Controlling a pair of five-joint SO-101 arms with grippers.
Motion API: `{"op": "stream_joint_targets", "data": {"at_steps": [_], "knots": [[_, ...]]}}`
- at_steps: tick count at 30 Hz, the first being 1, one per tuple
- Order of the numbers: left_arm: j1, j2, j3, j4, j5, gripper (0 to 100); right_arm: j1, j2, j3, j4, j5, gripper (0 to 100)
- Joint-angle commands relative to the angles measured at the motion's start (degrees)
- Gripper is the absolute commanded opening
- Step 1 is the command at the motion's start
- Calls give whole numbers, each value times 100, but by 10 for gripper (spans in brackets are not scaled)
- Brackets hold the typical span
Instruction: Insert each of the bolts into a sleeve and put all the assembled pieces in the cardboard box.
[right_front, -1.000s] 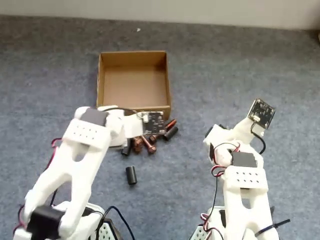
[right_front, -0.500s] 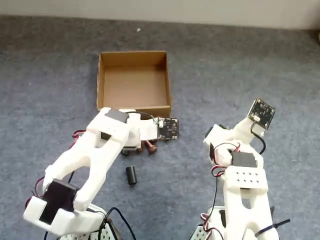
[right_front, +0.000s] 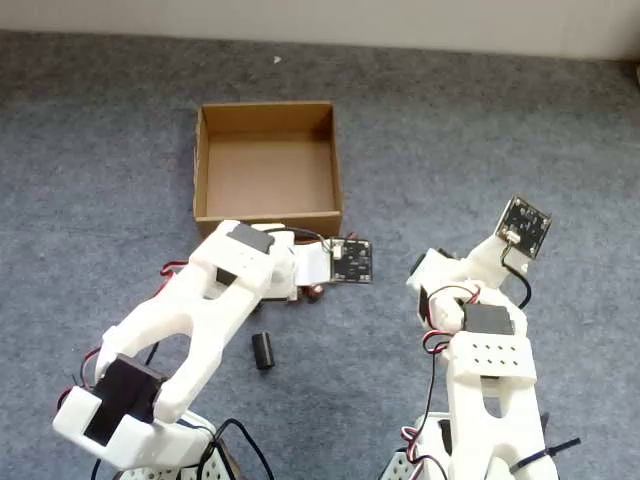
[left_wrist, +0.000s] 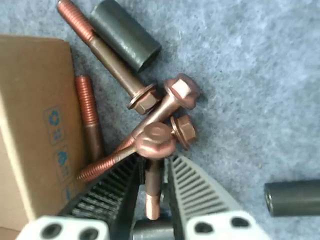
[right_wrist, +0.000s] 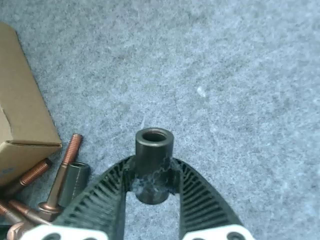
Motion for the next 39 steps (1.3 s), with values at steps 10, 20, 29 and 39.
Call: {"op": "stream_joint_targets", "data": {"at_steps": [10,20,29,39], "knots": [[84,-532,-215,-105,686,6,84,-224,-22,-136,-9,4],[-84,-2598,-215,695,1749,6,48,-259,-84,514,563,4],[-470,-4470,303,782,3297,6,-875,-2721,303,620,853,4],[-505,-6782,1305,756,4941,6,-2026,-4356,1156,215,1670,4]]}}
